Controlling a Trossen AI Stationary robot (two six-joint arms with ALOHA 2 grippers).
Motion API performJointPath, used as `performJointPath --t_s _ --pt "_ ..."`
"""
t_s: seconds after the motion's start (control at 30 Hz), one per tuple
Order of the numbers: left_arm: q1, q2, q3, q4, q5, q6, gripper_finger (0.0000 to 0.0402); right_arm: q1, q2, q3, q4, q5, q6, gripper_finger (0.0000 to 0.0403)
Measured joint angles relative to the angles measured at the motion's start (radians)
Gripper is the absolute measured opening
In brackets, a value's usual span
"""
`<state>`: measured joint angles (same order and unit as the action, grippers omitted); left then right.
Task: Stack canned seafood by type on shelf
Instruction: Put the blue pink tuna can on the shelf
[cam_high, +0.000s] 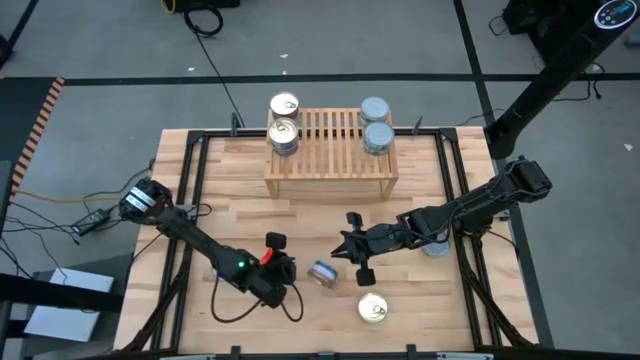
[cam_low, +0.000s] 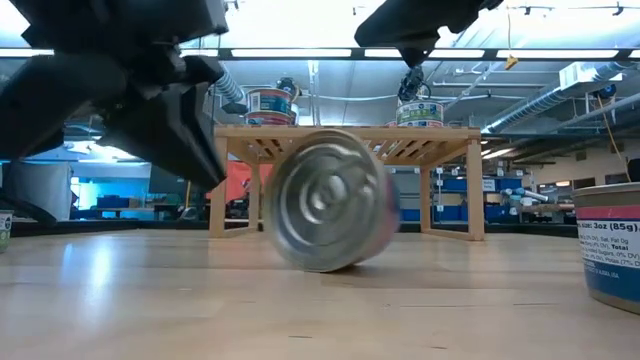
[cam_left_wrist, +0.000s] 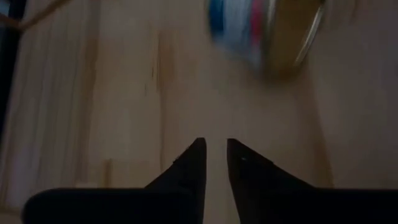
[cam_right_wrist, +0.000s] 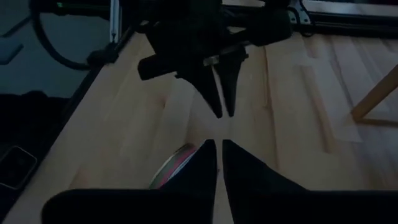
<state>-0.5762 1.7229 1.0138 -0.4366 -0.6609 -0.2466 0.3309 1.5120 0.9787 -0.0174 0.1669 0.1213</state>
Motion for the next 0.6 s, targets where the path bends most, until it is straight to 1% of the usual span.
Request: performJointPath --t_s 0.1,0.17,0.23,0.37,0.47,0.57,0.6 --pt "-0.001 0.0 0.0 -0.052 -0.033 -0.064 0.0079 0.0 0.0 0.0 0.0 0.012 0.028 0.0049" --pt "-0.008 0.0 -0.011 -0.054 -0.079 -0.097 0.0078 0.0 0.0 0.0 -0.004 0.036 0.054 0.0059" --pt "-0.017 0.0 -0.03 -0.028 -0.102 -0.104 0.0071 0.003 0.0 0.0 -0.018 0.047 0.094 0.0068" --pt "-0.029 -0.001 -0.085 0.104 -0.104 -0.1 0.004 0.018 0.0 0.0 -0.084 0.052 0.218 0.0086" --pt "-0.028 -0.001 -0.141 0.232 -0.105 -0.076 0.0012 0.034 0.0 0.0 -0.155 0.051 0.309 0.0096" --pt "-0.025 -0.001 -0.204 0.413 -0.099 -0.022 0.0006 0.051 0.0 0.0 -0.21 0.049 0.394 0.0104" --pt "-0.021 -0.001 -0.225 0.479 -0.083 0.001 0.0006 0.057 0.0 0.0 -0.224 0.049 0.421 0.0106"
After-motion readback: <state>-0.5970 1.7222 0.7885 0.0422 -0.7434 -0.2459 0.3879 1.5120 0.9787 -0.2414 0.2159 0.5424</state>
